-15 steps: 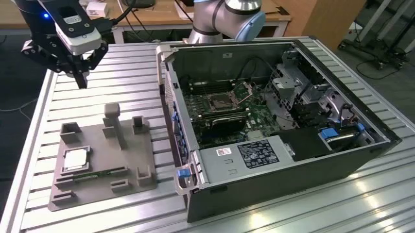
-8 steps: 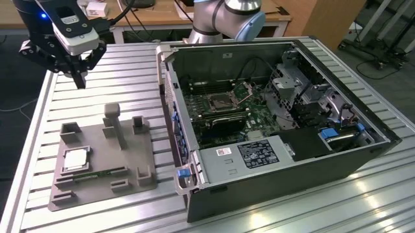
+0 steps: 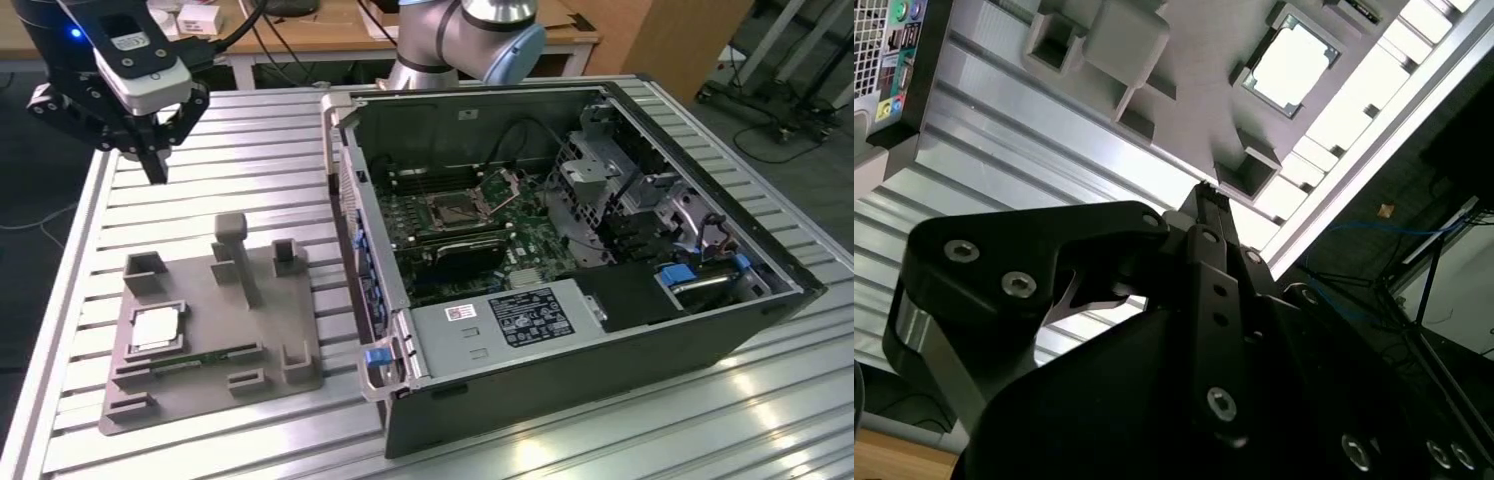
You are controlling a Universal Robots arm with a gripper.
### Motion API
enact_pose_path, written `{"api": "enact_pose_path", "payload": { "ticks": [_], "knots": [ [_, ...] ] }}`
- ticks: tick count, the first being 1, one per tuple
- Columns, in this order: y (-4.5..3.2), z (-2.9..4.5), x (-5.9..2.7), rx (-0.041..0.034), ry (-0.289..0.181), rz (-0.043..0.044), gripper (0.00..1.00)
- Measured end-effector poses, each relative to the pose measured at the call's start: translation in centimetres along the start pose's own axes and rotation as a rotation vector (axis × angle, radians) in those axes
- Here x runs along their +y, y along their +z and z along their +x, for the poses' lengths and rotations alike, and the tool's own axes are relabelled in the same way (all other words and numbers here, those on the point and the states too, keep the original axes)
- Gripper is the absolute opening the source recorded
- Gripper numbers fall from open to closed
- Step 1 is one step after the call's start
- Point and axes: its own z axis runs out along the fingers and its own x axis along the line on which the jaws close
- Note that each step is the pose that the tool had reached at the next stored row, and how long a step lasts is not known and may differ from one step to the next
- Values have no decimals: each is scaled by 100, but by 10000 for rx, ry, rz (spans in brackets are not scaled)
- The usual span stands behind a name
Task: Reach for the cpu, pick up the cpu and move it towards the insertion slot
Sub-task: 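Reach for the cpu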
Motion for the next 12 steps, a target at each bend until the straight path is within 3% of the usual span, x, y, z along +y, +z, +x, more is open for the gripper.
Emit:
{"api": "enact_pose_path", "payload": {
  "ticks": [12],
  "knots": [
    [3, 39, 1, 0, 2, 0, 11]
  ]
}}
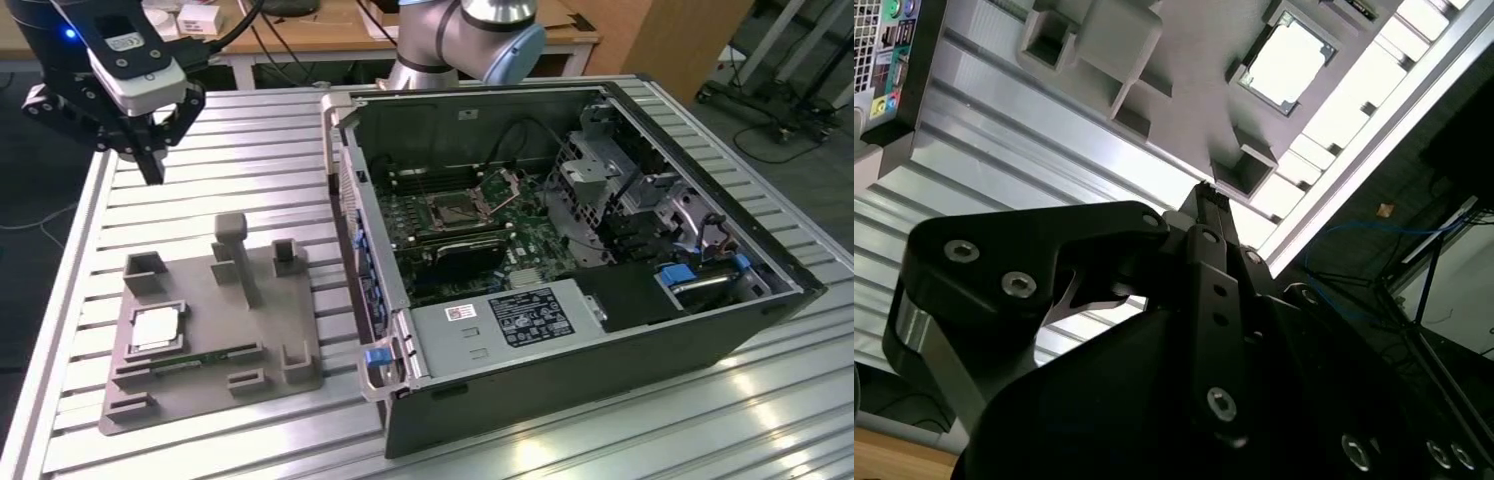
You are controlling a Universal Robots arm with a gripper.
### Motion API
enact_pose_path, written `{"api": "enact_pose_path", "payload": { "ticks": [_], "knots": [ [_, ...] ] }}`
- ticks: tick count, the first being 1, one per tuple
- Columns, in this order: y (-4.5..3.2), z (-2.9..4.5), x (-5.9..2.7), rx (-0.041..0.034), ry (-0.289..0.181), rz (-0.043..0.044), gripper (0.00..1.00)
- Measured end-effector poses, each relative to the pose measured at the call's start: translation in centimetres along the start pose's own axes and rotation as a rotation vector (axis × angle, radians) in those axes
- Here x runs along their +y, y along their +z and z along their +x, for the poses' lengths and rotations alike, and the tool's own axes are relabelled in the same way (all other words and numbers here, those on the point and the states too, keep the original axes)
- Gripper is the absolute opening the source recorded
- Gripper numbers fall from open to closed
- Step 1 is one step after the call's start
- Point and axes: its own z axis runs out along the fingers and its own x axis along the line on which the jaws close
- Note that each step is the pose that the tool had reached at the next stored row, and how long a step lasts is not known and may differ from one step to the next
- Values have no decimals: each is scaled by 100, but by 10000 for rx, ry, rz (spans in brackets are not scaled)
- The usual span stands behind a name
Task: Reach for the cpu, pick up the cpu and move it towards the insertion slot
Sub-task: 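Reach for the cpu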
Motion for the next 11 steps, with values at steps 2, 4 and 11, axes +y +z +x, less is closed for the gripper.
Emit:
{"api": "enact_pose_path", "payload": {
  "ticks": [2, 4, 11],
  "knots": [
    [1, 26, 0, 1, -1, 0, 11],
    [2, 51, 0, 0, -1, -1, 11],
    [6, 109, 1, -1, -2, -1, 11]
  ]
}}
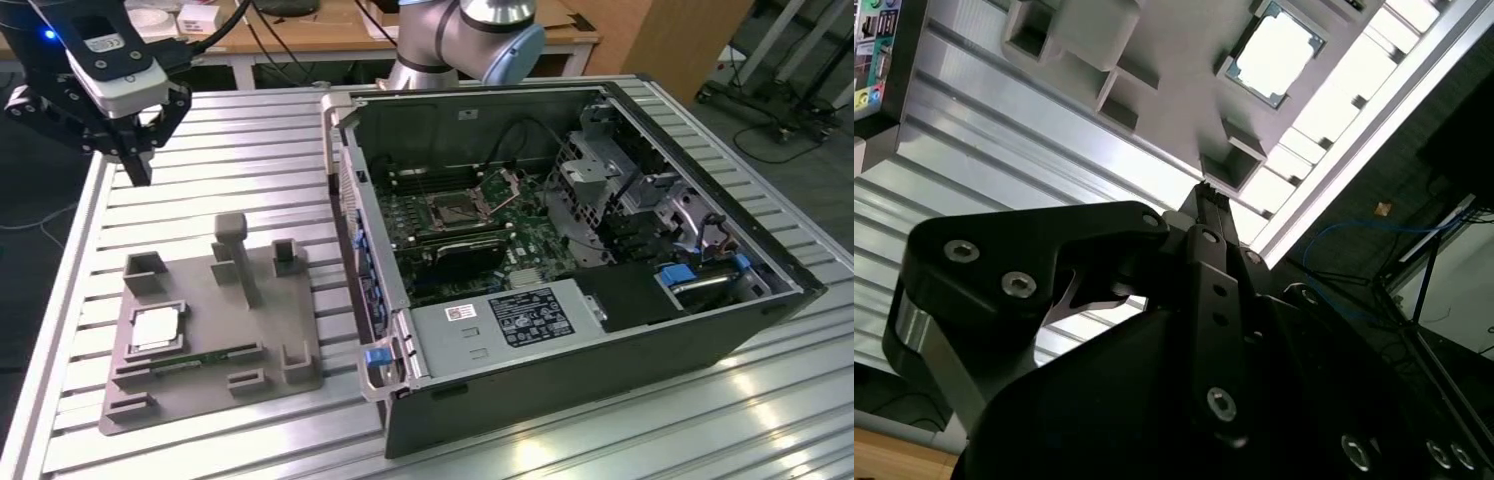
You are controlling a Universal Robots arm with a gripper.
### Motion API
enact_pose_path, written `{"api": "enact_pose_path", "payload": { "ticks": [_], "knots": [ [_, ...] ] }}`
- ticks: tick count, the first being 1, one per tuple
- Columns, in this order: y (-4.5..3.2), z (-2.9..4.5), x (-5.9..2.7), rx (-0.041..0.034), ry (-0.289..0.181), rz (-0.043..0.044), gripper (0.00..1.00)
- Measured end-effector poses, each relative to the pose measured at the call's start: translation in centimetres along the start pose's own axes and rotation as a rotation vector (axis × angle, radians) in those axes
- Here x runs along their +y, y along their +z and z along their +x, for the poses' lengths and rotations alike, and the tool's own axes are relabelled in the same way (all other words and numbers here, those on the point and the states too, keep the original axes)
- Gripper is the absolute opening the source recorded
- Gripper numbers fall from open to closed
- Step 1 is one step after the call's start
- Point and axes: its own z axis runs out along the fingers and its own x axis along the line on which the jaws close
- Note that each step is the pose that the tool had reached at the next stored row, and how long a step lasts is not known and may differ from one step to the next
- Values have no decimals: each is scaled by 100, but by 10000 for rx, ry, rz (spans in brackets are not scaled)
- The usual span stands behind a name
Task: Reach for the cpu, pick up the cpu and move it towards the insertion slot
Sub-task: 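Reach for the cpu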
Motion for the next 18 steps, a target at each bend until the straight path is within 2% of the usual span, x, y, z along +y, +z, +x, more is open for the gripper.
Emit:
{"api": "enact_pose_path", "payload": {
  "ticks": [18],
  "knots": [
    [15, 105, 2, 0, 0, 1, 11]
  ]
}}
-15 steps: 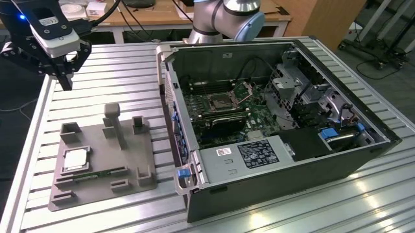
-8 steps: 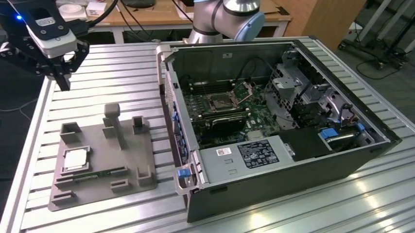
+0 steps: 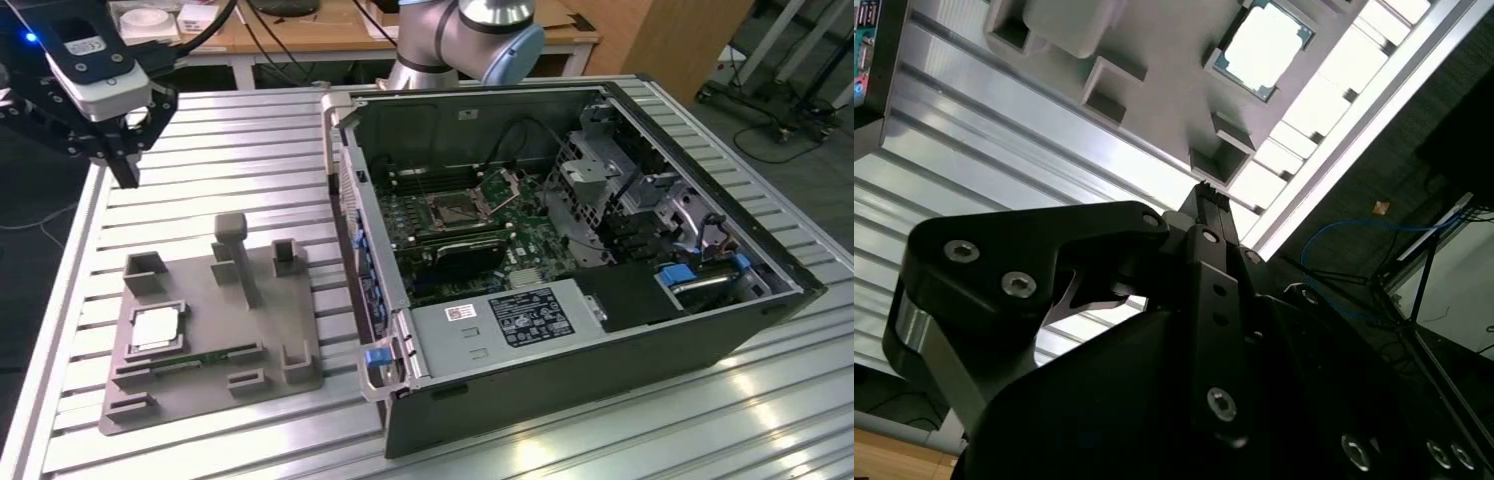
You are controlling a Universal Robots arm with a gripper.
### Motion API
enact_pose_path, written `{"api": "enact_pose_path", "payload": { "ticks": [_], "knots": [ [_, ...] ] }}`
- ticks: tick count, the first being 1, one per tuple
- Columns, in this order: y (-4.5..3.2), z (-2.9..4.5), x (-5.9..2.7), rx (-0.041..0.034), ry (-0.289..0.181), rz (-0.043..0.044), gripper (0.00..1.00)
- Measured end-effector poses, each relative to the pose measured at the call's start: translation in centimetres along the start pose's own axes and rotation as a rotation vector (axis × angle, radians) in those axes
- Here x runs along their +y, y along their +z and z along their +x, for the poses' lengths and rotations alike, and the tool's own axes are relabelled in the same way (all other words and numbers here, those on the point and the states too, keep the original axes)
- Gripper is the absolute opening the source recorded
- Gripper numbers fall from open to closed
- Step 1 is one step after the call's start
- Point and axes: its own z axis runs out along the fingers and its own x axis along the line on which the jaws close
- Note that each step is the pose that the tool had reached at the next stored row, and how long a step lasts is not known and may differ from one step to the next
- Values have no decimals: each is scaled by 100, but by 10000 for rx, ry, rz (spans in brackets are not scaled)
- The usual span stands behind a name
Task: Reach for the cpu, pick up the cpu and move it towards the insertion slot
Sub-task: 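Reach for the cpu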
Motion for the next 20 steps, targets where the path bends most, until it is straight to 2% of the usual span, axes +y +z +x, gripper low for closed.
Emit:
{"api": "enact_pose_path", "payload": {
  "ticks": [20],
  "knots": [
    [19, 79, 1, 0, 0, 0, 11]
  ]
}}
